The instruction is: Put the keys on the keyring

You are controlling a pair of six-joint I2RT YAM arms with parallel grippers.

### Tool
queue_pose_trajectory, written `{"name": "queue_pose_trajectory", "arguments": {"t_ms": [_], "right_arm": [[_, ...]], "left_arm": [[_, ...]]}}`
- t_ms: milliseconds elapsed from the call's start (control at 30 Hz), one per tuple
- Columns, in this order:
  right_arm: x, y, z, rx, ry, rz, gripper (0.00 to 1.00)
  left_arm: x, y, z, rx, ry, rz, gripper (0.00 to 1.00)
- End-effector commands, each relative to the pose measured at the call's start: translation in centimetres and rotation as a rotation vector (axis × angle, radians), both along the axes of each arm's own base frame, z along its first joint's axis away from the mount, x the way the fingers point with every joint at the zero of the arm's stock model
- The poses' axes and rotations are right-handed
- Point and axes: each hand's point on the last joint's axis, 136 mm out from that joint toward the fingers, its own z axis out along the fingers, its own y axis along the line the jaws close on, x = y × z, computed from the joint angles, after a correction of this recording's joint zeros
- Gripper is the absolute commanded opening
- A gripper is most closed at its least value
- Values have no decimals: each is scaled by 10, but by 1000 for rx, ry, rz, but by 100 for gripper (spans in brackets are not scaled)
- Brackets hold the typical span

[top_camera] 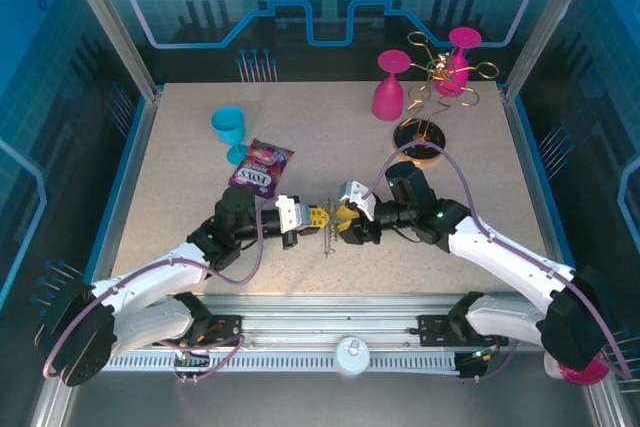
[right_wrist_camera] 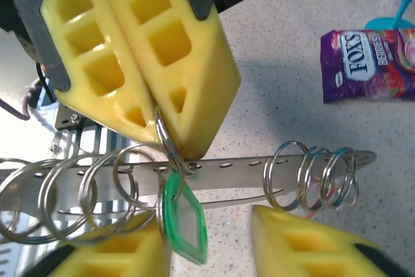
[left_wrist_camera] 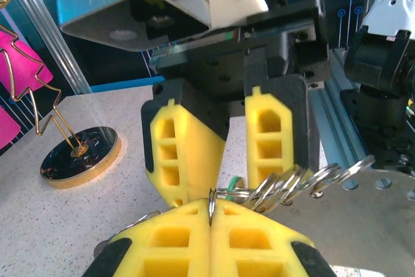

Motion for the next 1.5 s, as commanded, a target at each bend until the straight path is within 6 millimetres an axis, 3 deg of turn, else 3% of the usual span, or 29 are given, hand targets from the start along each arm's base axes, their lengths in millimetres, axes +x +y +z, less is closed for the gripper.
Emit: {"name": "queue_pose_trajectory", "arguments": {"t_ms": [0, 33, 200, 300, 500, 667, 800, 900, 1067, 1267, 1467], "right_arm": [[2, 6, 13, 20, -21, 16, 7], [3, 2, 13, -6, -28, 1, 0], [3, -27, 16, -146, -73, -46, 0], [1, -35, 5, -227, -53, -47, 0], [-13, 2, -11, -193, 9, 63, 0], [-15, 16, 3, -122, -8, 87, 1], [-6, -2, 22, -52, -40, 10, 41], [-3, -22, 29, -18, -59, -41, 49], [-1, -36, 45, 44, -152, -56, 48], [-4, -15, 64, 171, -228, 36, 37], [-9, 1, 56, 192, -268, 97, 31]], "left_arm": [[-5, 2, 16, -56, -32, -15, 0], [-3, 4, 15, -51, -30, -4, 0], [1, 12, 13, -35, -37, 24, 0], [0, 11, 19, -54, -45, 11, 0], [2, 8, 32, -130, -32, 1, 0], [2, 7, 29, -123, -35, 2, 0], [0, 8, 22, -103, -39, -6, 0], [-3, 7, 19, -97, -41, -31, 0], [-10, 4, 18, -95, -33, -85, 0], [-17, 3, 14, -102, -14, -129, 0], [-21, 3, 14, -111, -4, -149, 0]]}}
